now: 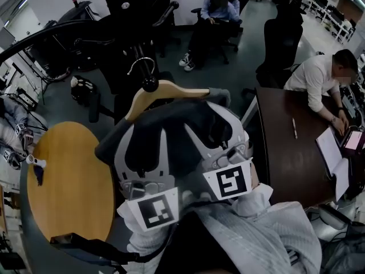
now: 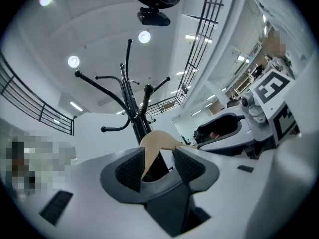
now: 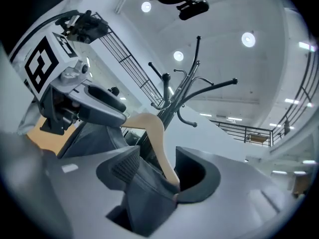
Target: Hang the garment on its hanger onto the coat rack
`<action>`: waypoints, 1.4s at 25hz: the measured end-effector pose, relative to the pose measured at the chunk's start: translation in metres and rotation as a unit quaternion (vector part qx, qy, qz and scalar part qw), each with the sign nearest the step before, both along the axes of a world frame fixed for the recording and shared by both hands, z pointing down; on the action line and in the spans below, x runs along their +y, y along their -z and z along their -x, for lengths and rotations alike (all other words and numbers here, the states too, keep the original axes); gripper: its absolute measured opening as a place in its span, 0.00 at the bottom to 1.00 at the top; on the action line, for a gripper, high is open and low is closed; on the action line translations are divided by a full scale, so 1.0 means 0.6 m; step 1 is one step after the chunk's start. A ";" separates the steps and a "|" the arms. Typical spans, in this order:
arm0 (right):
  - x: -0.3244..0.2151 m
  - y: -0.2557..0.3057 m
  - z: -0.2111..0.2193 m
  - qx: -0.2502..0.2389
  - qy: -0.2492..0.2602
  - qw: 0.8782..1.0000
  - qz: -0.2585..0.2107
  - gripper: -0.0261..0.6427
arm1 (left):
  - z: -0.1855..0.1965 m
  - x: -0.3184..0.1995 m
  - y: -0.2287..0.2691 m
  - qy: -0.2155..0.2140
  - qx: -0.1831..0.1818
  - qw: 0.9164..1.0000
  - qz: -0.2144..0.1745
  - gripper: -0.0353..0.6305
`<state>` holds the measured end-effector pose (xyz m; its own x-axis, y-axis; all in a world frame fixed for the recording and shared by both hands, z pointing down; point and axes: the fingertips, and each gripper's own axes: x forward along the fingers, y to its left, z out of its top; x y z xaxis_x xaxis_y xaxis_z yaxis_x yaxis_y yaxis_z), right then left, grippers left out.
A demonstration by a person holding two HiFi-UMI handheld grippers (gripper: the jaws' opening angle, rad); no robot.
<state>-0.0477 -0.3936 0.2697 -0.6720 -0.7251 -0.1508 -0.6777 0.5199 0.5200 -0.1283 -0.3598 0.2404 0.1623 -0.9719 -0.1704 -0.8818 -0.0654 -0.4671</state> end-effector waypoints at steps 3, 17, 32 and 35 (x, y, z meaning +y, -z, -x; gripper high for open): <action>0.015 -0.013 -0.011 -0.016 -0.002 1.000 0.026 0.34 | -0.018 0.006 -0.015 -0.014 0.016 1.000 0.020 0.34; 0.040 -0.084 -0.075 -0.167 -0.032 0.972 0.163 0.04 | -0.154 -0.009 -0.110 -0.124 0.145 0.976 0.108 0.06; -0.008 -0.159 -0.159 -0.155 -0.111 0.957 0.220 0.04 | -0.207 -0.056 -0.173 -0.171 0.183 0.955 0.159 0.06; -0.006 -0.164 -0.158 -0.157 -0.110 0.955 0.225 0.04 | -0.210 -0.058 -0.174 -0.176 0.177 0.955 0.161 0.06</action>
